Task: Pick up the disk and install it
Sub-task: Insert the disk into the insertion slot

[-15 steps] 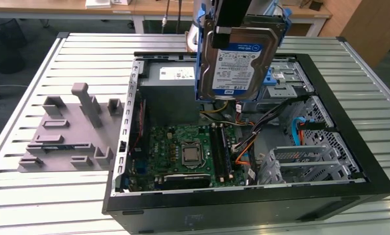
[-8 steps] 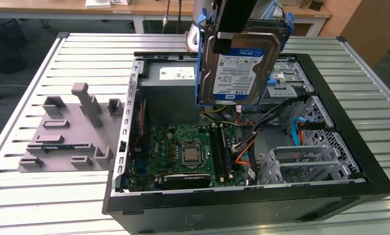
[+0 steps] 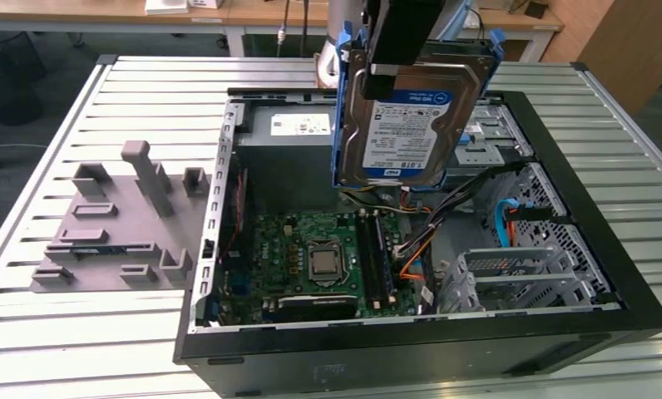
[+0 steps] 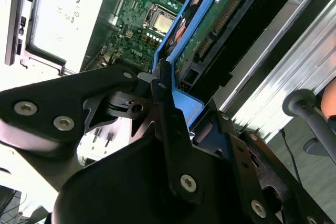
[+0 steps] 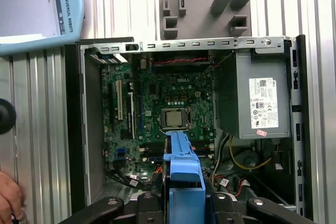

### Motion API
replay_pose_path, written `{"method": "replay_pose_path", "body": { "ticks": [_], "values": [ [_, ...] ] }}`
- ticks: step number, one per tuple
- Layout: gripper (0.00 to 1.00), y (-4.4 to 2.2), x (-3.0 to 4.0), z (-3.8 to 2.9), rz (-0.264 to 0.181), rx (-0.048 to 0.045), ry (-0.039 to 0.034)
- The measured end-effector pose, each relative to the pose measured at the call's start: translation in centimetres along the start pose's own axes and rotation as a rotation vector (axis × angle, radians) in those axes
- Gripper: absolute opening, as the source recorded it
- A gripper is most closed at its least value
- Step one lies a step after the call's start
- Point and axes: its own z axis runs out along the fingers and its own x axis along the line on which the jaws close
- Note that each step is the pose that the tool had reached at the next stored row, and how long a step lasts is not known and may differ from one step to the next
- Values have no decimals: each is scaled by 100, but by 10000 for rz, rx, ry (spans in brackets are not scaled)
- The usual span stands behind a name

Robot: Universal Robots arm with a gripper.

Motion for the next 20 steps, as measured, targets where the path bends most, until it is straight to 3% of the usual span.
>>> {"method": "replay_pose_path", "body": {
  "ticks": [12,16,20],
  "values": [
    [36,-1,13,1,-2,0,1],
    [36,-6,82,5,-2,1,1],
    [36,-8,120,14,-2,104,-6]
  ]
}}
